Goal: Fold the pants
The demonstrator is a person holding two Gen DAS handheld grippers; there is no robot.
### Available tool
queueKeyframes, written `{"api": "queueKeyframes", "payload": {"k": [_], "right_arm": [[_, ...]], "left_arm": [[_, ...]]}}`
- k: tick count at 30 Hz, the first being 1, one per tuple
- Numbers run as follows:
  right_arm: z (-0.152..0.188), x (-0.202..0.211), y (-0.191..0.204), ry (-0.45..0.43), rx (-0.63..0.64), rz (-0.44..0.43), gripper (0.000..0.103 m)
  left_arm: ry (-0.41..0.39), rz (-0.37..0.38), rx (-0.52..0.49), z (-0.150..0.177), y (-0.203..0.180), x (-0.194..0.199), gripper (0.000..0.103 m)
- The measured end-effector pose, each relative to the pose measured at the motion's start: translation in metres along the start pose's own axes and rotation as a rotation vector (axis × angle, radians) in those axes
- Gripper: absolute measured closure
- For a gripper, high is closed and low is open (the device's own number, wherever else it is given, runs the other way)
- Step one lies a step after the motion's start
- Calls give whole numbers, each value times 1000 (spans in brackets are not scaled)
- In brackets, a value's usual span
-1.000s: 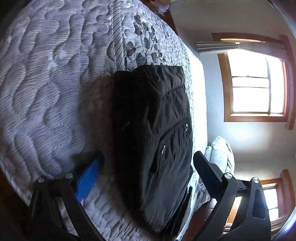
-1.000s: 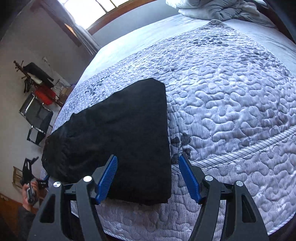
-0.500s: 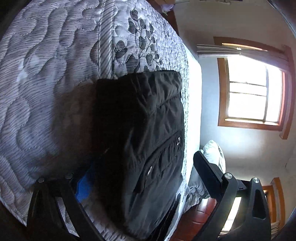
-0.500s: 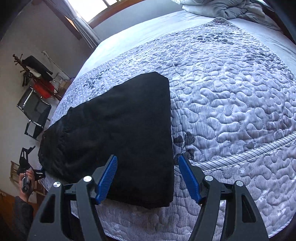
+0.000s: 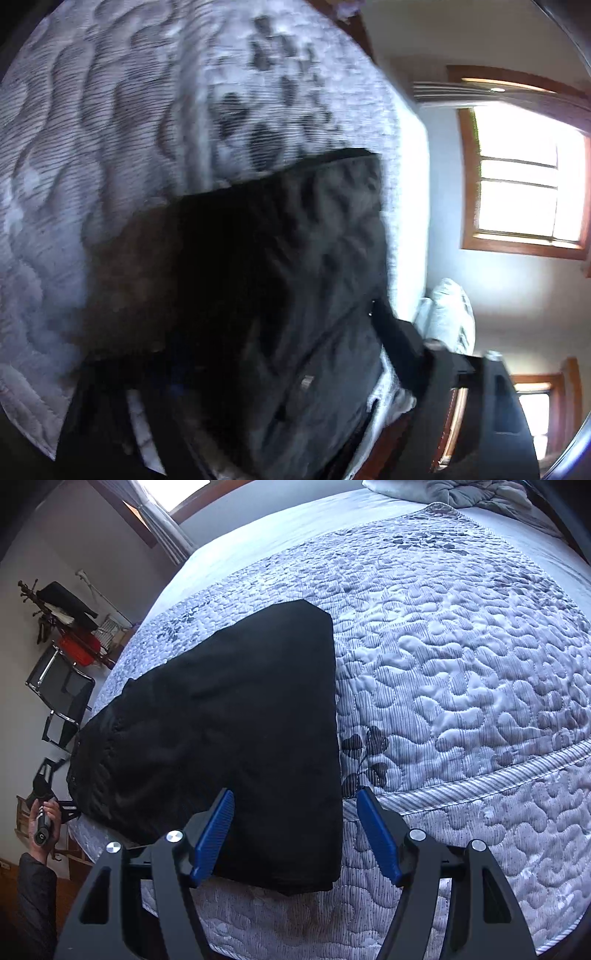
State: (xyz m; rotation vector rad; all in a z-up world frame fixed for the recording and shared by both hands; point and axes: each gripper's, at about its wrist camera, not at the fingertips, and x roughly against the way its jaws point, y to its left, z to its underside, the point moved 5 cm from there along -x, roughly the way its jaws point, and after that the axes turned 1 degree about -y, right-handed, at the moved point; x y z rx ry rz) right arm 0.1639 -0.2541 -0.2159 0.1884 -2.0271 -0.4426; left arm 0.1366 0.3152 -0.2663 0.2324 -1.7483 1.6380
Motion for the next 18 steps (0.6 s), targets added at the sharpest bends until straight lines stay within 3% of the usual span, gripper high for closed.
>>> {"api": "queueKeyframes", "payload": {"k": [6,11,15,18], "right_arm": [[2,-5,0,9,-1,2,31],[2,-6,-1,15,1,1,30],[3,-6,-3,17,-1,0,30],[4,-8,-4,22,-11,-5,29]], "left_arm": [[10,16,20,-3,14,5,54],[-20,96,23,5,13,17,79],[-38,145,-47,18,-6,30,82],[-38,117,-76,16,-11,24,82]]}}
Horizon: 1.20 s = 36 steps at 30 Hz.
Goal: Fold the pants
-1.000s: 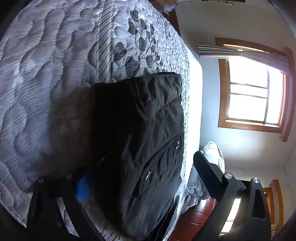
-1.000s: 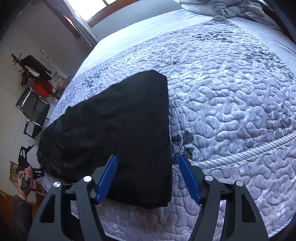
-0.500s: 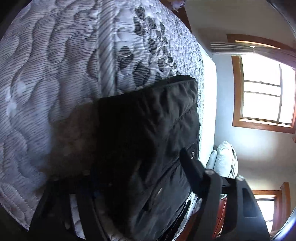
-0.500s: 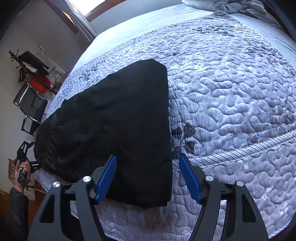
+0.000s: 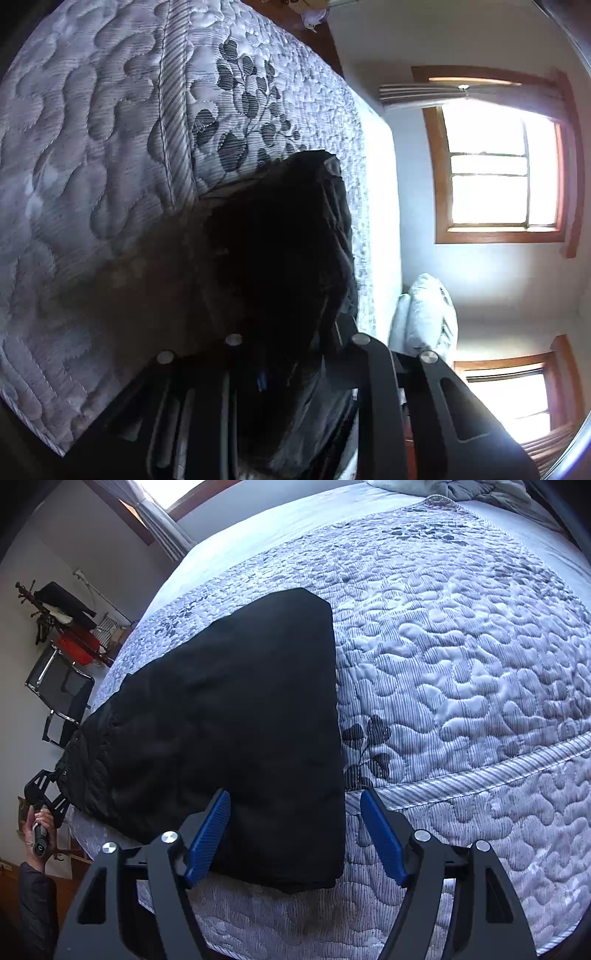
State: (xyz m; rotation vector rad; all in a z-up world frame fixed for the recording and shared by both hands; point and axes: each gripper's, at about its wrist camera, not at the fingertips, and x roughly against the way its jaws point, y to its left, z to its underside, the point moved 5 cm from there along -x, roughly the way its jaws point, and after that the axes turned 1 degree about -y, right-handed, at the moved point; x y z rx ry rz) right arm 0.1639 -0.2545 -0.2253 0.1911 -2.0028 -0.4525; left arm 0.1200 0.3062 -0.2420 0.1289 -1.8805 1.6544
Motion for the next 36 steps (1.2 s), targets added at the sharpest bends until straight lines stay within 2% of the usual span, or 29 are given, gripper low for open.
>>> {"api": "queueKeyframes", "payload": {"k": [3,5,8,11,16,22,31,36], "right_arm": [[1,0,0,2,3,-2,29],[3,0,0,6,6,-1,29],[5,-1,-2,13,0,1,28],[8,-2,-1,14,-2,1,27],[7,-2,0,13,4,4,27],[6,-2,-1,15,-1,1,27],[8,0,-2,12,-3,2,27],[8,2,-4,9,-11,2,27]], "left_arm": [[9,4,72,-7,11,-13,79],[10,-2,90,-11,18,-19,66],[10,-3,111,-10,26,-28,63],[3,-20,108,-11,25,-31,67],[16,16,135,0,30,-22,78],[-2,37,99,6,15,-16,85],[-18,141,-15,21,-29,-7,86],[-18,179,-146,39,-70,-7,86]]}}
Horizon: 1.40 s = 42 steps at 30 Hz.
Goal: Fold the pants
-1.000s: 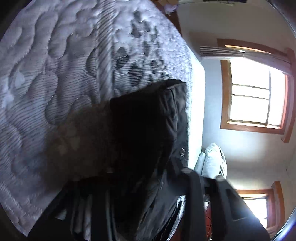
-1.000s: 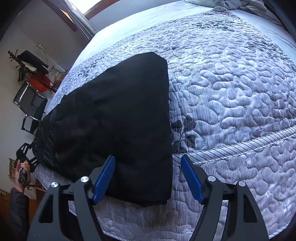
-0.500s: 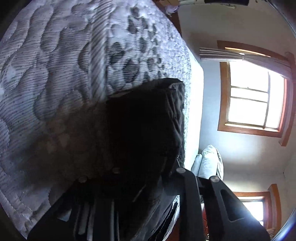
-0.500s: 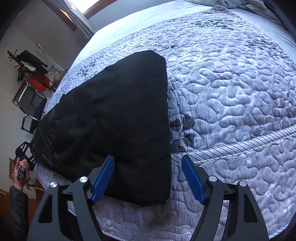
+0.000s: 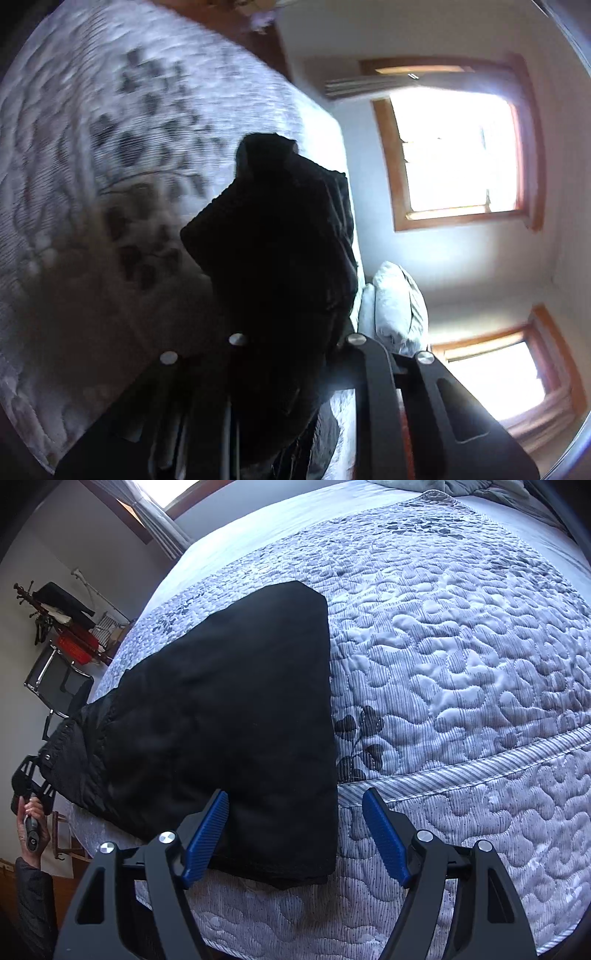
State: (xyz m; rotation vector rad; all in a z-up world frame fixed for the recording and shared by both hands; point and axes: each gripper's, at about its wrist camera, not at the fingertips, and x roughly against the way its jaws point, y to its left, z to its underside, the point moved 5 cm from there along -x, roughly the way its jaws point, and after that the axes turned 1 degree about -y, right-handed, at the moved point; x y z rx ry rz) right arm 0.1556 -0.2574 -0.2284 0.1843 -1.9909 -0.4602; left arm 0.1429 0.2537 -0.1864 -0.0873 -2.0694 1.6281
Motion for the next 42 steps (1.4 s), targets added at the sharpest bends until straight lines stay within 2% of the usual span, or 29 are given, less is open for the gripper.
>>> {"api": "queueKeyframes", "payload": {"k": [7,12,16,19,23,33,36,42], "right_arm": [[0,4,-3,-5,-6,-2,27],[1,8,-6,-11,-13,-5,27],[3,12,-15,-17,-29,-10,27],[4,15,-21,-23,-41,-13,27],[5,20,-27,-31,-50,-11,27],[3,34,-38,-64,-78,-13,27],[3,38,-40,-74,-85,-17,27],[3,45,-40,-91,-101,-30,27]], "left_arm": [[70,23,-281,43,-81,-9,82],[155,45,-437,90,-122,-19,81],[256,51,-563,135,-147,-32,80],[322,42,-610,164,-153,-45,80],[365,17,-673,193,-154,-59,79],[540,-65,-807,252,-130,-103,74],[569,-93,-844,266,-123,-111,72],[685,-162,-895,295,-103,-125,57]]}}
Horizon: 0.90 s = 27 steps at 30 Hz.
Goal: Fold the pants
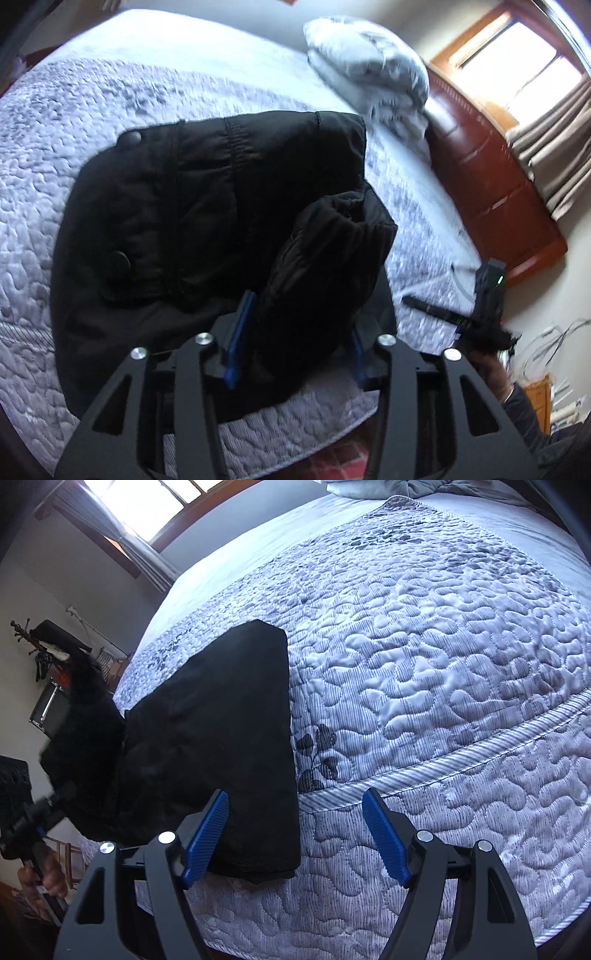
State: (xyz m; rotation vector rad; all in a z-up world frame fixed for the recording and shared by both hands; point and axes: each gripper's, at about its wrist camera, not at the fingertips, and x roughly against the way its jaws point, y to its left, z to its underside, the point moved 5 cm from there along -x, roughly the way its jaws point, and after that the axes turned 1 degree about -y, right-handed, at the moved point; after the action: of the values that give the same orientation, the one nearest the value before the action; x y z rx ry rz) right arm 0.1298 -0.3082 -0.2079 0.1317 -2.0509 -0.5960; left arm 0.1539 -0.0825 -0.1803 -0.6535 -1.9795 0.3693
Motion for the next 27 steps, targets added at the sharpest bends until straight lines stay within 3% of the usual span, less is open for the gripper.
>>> {"api": "queueKeyframes", "payload": {"k": [3,5,6,9,12,16,22,27], "right_arm": [[0,6,4,-8,4,-10,27],[-2,13,11,-18,17,-15,27],[-4,15,14,-24,23,-20,27],[-8,20,29,-30,28,-67,26],[-12,23,46,-27,25,-138,18],[-15,13,70,14,39,-216,18],[-16,-13,93,82,19,-297,18],[-19,-35,106,131,12,-333,18]], "left_arm": [[27,-9,-18,6,-5,-5,49],[43,24,-15,9,-8,-6,29],[56,66,0,11,-10,-7,25],[90,80,-32,19,-14,-11,24],[112,66,-65,24,-15,-11,24],[62,94,7,20,-1,10,24],[-62,42,112,9,38,54,21],[-116,-138,156,10,82,71,14]]}}
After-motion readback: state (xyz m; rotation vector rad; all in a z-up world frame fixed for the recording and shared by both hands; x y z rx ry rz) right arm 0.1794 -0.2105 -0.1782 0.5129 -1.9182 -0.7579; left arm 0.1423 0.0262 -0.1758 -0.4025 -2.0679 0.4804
